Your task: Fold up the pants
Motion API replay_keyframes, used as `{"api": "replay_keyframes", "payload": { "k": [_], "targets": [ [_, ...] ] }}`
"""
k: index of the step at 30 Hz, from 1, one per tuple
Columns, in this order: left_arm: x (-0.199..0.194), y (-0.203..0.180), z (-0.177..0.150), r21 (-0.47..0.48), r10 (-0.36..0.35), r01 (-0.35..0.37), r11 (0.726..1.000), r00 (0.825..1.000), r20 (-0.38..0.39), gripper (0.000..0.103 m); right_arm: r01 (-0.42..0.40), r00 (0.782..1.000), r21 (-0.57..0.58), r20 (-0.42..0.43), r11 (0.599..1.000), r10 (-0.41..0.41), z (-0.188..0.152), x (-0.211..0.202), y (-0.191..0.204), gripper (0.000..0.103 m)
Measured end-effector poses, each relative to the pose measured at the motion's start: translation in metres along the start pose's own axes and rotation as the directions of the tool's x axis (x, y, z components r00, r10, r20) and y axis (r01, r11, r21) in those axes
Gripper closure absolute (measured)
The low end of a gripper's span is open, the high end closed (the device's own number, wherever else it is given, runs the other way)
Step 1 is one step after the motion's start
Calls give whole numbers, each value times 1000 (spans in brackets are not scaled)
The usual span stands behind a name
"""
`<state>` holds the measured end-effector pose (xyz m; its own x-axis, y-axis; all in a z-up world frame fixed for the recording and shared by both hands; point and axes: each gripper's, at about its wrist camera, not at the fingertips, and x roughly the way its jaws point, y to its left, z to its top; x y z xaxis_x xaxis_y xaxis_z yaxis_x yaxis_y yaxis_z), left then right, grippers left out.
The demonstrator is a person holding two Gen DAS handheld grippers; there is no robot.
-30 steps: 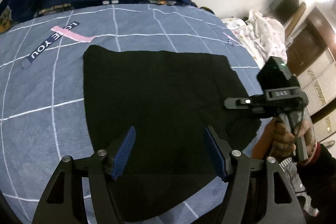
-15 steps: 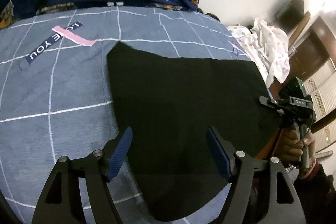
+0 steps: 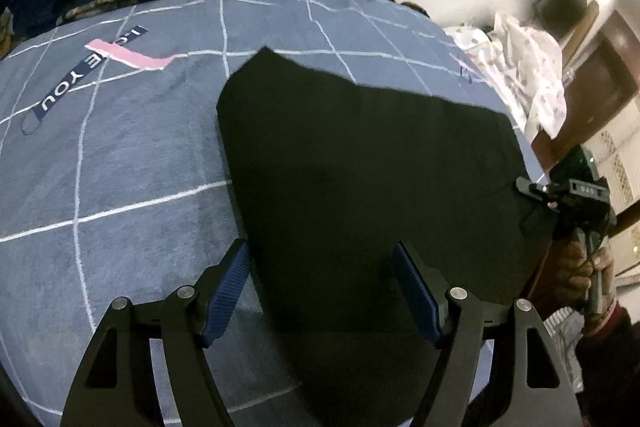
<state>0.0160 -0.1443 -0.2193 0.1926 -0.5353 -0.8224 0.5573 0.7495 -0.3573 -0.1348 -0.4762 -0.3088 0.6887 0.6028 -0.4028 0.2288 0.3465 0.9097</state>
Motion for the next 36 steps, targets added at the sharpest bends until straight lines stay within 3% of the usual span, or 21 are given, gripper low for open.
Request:
{"api": "replay_keyframes", "payload": {
  "k": [4,6,8,14,24,26,27,31,36],
  "targets": [
    [3,-4,-3,19,9,-9,1000,1000,-12,30,-12,994,53,106,999,6,-4,-32,-4,84],
    [2,-4,-3,25,9,-8,1000,1000,-13,30,-63,989,42,133,997,57,-10,-51,4,84],
    [0,-4,-1,15,1,-1,1000,1000,-15,30,-125,985,21,121,992,121,-26,-66,19,84],
    [-1,1,1,-42,-33,33,999,999,-11,30,-87,996,104,33,991,84,-67,-59,9,80],
    [-2,-4,0,-21,-18,18,1000,1000,-14,30,-100,994,200,65,975,89,-54,-43,-13,72],
    [-1,-5,0,-19,-15,15,1000,1000,-17,30,-63,996,182,66,981,52,-53,-42,-11,76],
    [-1,-5,0,-16,-13,13,1000,1000,-19,30,-45,997,168,75,985,33,-53,-42,-9,92],
    [-3,-7,1,-7,-11,11,1000,1000,-25,30,-41,993,89,112,995,30,-62,-52,13,92],
    [3,-7,-2,14,4,-4,1000,999,-34,30,-36,997,126,78,991,26,-82,-54,13,93]
  ]
}}
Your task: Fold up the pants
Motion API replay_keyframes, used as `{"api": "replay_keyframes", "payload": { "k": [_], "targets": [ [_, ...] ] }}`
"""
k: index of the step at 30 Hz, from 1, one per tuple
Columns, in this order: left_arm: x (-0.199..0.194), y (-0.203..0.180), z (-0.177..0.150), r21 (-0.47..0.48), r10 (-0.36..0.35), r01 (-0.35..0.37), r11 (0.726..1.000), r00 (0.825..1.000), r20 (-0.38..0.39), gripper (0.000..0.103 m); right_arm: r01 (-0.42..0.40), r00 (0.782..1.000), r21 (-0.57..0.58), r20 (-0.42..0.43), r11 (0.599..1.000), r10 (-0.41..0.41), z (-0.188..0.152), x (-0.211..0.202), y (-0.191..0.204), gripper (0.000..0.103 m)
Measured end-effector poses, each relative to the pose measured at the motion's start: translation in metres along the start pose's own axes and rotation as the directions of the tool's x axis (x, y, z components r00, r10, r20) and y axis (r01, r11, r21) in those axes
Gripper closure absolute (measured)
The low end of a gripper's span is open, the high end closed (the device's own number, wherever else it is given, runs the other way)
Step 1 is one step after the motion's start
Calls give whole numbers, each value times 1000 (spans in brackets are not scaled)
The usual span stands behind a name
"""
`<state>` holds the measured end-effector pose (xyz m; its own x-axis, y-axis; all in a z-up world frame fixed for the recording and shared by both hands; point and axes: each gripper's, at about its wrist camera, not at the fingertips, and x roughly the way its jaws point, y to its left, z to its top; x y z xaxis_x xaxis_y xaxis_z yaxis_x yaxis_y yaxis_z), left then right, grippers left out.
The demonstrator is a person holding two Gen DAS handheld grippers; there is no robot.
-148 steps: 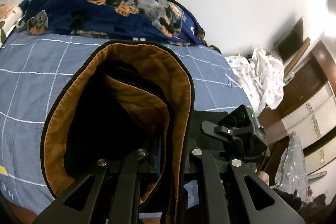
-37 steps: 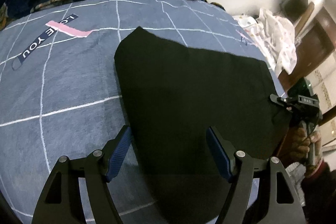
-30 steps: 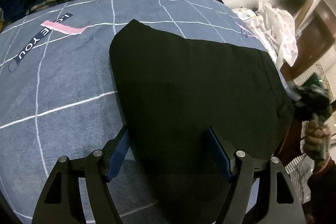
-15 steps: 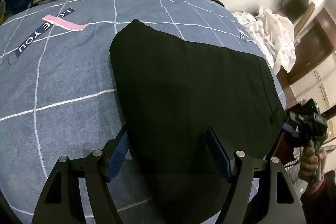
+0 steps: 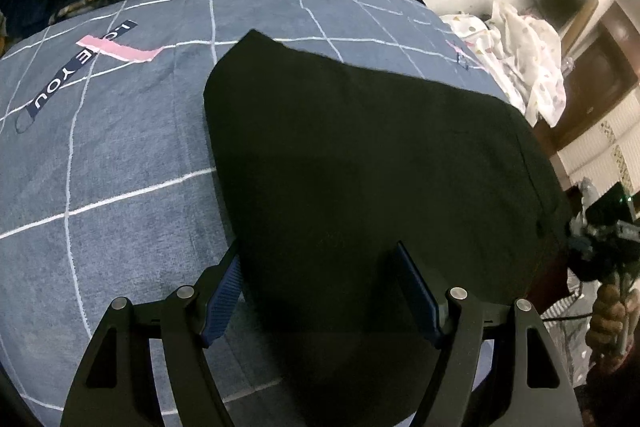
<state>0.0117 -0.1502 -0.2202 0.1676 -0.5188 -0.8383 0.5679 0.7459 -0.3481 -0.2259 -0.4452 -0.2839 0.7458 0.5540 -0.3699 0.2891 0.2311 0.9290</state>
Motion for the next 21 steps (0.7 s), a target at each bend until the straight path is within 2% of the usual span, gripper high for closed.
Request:
{"api": "replay_keyframes", "payload": {
  "k": [2,5,9,11,15,18,21],
  "targets": [
    [4,1,-1,-1,0,0,1000,1000,-4,28,42,999,66,-8,997,-42,0,4,-23,93],
    [4,-2,-4,15,4,-4,1000,1000,6,26,40,999,157,-14,987,-38,3,7,-47,95],
    [5,-2,-4,13,4,-4,1000,1000,4,26,60,998,102,-4,993,-60,5,5,-34,94],
    [5,-3,-4,7,1,-1,1000,1000,5,26,78,997,92,0,993,-78,6,4,-29,91],
    [5,-3,-4,11,3,-3,1000,1000,5,25,180,983,53,19,982,-181,0,1,-20,74],
    [6,-2,-3,10,3,-3,1000,1000,4,25,233,971,26,45,972,-234,1,0,-13,66],
    [6,-3,-3,13,5,-5,1000,1000,5,24,242,968,3,67,970,-241,5,-1,-9,64]
  ]
}}
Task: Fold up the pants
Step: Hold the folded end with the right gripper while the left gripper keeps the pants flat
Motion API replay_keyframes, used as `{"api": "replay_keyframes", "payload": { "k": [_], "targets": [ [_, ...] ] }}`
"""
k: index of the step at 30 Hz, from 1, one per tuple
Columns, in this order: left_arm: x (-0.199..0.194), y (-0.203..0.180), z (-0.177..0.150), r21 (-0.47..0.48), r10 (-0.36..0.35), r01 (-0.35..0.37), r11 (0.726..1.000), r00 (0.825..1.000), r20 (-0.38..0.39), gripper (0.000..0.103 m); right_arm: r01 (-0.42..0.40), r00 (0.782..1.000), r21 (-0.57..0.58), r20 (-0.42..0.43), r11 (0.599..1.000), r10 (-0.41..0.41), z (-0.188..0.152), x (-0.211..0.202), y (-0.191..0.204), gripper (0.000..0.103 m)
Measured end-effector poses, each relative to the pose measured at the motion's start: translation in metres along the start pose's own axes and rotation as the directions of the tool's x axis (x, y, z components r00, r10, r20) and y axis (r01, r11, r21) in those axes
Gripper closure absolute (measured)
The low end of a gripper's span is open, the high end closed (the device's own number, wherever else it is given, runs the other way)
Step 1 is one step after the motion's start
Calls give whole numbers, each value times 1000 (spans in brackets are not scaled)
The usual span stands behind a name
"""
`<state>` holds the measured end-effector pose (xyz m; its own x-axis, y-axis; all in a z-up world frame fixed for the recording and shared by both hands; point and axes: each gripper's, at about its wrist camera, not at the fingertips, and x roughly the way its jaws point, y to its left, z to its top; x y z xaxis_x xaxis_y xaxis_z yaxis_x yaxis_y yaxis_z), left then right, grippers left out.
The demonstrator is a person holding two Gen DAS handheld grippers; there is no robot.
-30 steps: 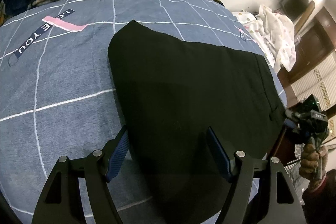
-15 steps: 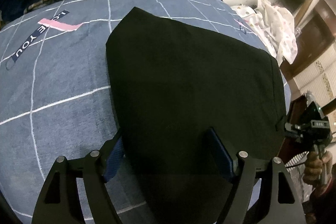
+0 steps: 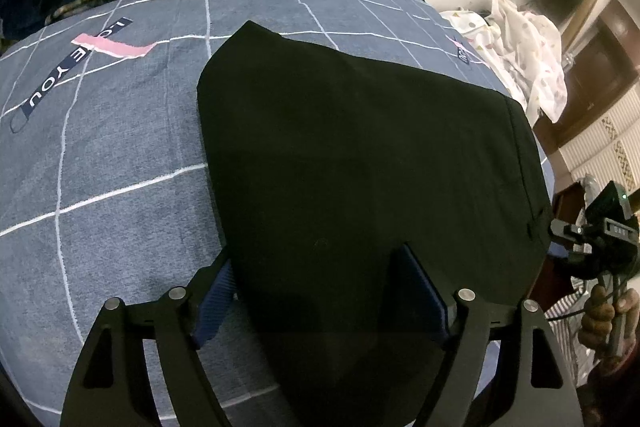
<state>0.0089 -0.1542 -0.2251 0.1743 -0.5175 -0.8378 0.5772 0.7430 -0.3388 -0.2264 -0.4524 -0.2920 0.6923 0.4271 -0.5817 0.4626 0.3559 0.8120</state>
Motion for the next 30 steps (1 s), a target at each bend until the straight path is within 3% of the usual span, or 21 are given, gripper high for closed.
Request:
{"api": "replay_keyframes", "payload": {
  "k": [3,8,11,13,14,17,25,30],
  "targets": [
    [0,1,0,5,1,-1,1000,1000,0,23,14,1000,-45,19,999,-13,5,1,4,64],
    [1,2,0,7,-3,3,1000,1000,1,22,27,1000,-76,13,997,-26,7,3,6,75],
    [0,4,1,-4,-2,2,1000,1000,2,22,-81,997,-48,-7,996,81,8,3,9,81],
    [-2,6,0,-25,-4,4,1000,1000,14,22,-184,983,-43,-12,982,184,9,2,17,85],
    [-1,10,0,-41,-4,5,999,1000,18,22,-189,982,-50,-7,981,189,11,2,20,85],
    [-1,10,0,-49,-4,5,999,1000,16,22,-74,997,-48,-1,996,74,17,8,8,85],
    [1,1,-3,10,24,-24,1000,1000,20,17,-100,995,4,-29,995,100,19,13,-8,85],
    [1,3,-2,5,14,-14,1000,1000,23,17,-19,1000,-107,4,994,20,20,10,13,78]
  ]
}}
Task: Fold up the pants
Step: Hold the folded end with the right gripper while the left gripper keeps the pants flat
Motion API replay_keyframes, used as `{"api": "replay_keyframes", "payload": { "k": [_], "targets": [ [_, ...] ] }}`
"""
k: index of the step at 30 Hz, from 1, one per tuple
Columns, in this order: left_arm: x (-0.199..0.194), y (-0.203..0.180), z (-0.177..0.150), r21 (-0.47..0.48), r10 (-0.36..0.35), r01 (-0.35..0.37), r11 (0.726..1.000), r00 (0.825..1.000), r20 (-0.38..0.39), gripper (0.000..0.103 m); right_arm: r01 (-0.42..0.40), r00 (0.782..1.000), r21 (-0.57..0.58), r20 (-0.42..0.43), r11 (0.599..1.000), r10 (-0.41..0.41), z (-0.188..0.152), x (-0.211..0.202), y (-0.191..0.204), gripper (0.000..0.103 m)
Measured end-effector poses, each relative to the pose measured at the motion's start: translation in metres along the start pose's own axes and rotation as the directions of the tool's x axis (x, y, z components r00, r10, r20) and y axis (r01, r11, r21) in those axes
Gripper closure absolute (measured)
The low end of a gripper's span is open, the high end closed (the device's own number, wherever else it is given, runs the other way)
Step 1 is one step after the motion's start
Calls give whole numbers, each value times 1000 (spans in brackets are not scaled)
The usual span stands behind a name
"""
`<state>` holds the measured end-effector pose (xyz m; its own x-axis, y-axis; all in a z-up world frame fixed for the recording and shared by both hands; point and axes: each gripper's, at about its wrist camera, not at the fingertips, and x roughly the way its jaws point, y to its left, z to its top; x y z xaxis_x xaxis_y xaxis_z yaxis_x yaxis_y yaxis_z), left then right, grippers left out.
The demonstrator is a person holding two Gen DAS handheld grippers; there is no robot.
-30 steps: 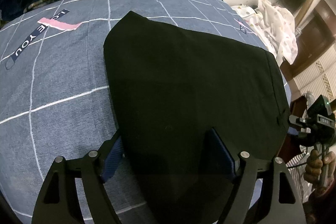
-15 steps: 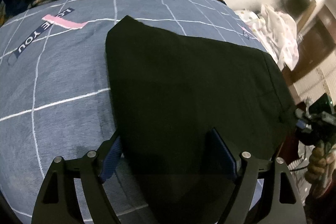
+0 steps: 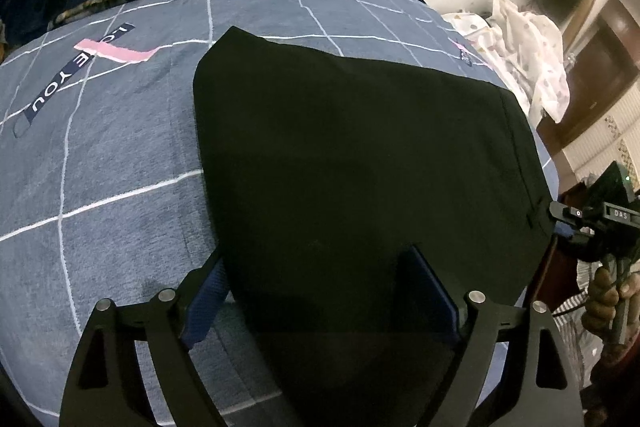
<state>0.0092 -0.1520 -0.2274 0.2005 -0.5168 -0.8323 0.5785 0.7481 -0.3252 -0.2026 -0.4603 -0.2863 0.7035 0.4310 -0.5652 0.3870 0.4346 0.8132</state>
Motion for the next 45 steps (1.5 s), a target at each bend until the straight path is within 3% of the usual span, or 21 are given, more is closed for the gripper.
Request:
{"api": "replay_keyframes", "payload": {
  "k": [2,4,5,19,34,45],
  "targets": [
    [0,-1,-1,4,1,-1,1000,1000,2,17,44,999,-44,14,998,-43,2,2,6,75],
    [0,-1,-1,7,4,-4,1000,1000,1,17,78,997,-53,30,996,-76,6,3,5,58],
    [0,-1,-2,8,5,-5,1000,1000,1,17,79,996,-53,33,995,-77,8,5,4,56],
    [-1,-5,-3,21,14,-14,1000,1000,5,16,-81,991,-102,-116,991,69,29,46,6,51],
    [2,-11,-2,58,46,-46,997,999,3,14,-92,978,-191,-203,977,52,43,70,27,46],
    [4,-13,-2,80,62,-61,995,998,-2,12,-95,975,-201,-214,975,51,42,70,27,45]
  ]
}}
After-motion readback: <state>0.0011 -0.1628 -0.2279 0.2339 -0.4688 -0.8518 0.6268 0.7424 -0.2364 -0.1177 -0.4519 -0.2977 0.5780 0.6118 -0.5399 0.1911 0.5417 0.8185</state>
